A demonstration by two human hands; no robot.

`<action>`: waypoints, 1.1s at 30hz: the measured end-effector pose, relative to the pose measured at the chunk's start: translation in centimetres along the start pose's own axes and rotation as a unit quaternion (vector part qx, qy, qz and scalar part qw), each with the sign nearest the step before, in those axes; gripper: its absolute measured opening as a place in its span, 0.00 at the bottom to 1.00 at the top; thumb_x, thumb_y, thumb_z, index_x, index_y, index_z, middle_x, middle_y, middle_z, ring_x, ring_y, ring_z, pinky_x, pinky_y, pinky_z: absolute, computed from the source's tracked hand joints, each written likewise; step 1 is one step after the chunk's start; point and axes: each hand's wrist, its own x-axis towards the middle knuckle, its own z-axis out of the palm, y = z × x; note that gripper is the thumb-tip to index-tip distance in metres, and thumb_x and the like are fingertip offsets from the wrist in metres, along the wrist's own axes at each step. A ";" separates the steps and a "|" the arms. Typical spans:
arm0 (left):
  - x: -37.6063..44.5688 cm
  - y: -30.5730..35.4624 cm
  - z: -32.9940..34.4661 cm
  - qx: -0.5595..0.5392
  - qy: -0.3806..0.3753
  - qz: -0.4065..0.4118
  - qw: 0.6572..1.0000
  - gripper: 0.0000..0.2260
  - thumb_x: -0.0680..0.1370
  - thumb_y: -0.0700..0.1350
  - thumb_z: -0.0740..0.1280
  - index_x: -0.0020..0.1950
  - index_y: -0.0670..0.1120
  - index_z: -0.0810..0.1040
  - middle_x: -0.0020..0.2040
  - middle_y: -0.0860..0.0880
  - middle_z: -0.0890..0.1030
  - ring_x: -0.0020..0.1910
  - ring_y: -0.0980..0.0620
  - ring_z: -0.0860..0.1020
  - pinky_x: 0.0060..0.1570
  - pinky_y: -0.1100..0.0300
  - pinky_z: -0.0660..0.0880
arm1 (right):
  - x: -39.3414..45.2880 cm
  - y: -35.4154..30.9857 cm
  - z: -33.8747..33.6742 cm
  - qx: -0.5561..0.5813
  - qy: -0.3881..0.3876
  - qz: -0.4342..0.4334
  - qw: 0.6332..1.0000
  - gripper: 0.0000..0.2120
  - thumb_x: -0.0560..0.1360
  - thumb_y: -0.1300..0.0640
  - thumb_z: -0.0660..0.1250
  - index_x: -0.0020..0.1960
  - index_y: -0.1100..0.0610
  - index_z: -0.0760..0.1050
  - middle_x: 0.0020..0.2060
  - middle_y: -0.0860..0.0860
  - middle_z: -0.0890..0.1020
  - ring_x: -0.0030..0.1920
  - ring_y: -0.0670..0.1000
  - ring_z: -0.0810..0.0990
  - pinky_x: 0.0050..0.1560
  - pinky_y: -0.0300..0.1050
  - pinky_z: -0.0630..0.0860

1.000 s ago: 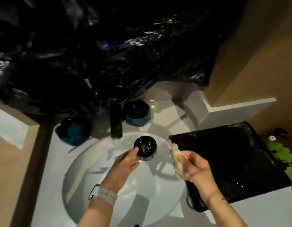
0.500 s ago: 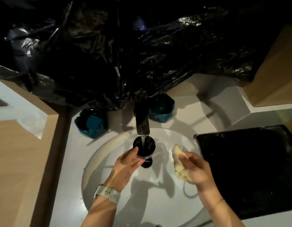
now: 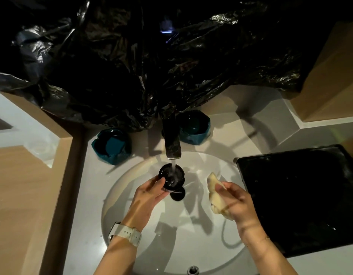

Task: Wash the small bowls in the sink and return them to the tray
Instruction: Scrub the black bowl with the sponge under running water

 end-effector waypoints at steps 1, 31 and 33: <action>-0.3 0.1 0.0 0.027 0.005 0.025 0.999 0.14 0.80 0.41 0.66 0.65 0.42 0.77 0.58 0.44 0.83 0.61 0.47 0.80 0.65 0.52 0.72 | -0.1 0.0 -0.1 -0.009 0.004 0.001 1.000 0.01 0.74 0.61 0.70 0.45 0.59 0.79 0.39 0.56 0.81 0.38 0.55 0.80 0.38 0.47 0.76; 2.5 -0.6 1.0 -0.030 0.071 0.034 0.996 0.11 0.77 0.41 0.68 0.54 0.34 0.81 0.50 0.35 0.84 0.51 0.38 0.83 0.54 0.49 0.80 | 5.3 -1.0 9.7 -0.439 -0.121 -0.239 0.858 0.08 0.75 0.57 0.65 0.48 0.56 0.83 0.41 0.50 0.83 0.44 0.50 0.81 0.44 0.30 0.70; 2.7 -0.8 0.9 -0.034 0.090 0.035 0.995 0.11 0.77 0.41 0.68 0.54 0.35 0.82 0.48 0.36 0.85 0.48 0.41 0.84 0.46 0.55 0.82 | 5.8 -0.5 10.3 -0.460 -0.170 -0.272 0.828 0.08 0.73 0.62 0.66 0.48 0.55 0.83 0.44 0.50 0.84 0.45 0.46 0.81 0.47 0.27 0.70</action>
